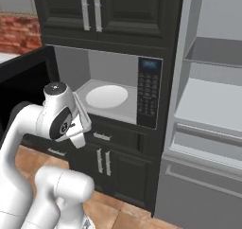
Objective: Place the tupperware containing the chicken drumstick and tomato meal in the microwave. Close the microwave door and press the start button to reheat the meal.
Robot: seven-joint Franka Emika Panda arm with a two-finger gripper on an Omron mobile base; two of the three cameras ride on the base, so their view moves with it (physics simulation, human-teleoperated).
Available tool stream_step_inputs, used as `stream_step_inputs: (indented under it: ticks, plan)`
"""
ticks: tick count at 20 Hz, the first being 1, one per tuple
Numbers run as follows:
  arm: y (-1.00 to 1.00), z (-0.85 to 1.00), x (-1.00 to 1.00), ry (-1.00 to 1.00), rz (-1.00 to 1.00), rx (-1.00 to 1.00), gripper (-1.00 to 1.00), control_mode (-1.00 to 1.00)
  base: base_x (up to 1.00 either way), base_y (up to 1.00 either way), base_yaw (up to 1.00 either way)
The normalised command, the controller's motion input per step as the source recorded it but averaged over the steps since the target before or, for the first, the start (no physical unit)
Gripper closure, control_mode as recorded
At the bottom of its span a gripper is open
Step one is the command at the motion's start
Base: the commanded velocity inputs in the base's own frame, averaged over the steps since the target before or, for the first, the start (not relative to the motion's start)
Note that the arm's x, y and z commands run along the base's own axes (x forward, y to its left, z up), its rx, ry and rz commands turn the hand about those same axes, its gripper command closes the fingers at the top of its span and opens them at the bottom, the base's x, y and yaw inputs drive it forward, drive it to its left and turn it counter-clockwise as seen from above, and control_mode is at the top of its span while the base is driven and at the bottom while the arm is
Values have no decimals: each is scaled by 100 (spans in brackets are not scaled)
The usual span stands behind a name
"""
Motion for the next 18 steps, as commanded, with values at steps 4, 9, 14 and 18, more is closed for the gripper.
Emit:
stream_step_inputs:
  ticks: [4,9,14,18]
  plan:
    - [0,0,0,0,0,0,100,100,16,29,-19]
    - [2,0,3,0,-3,0,100,-100,0,0,0]
    - [-2,0,0,0,0,0,100,-100,0,0,0]
    - [-11,-1,34,3,0,0,100,-100,0,0,0]
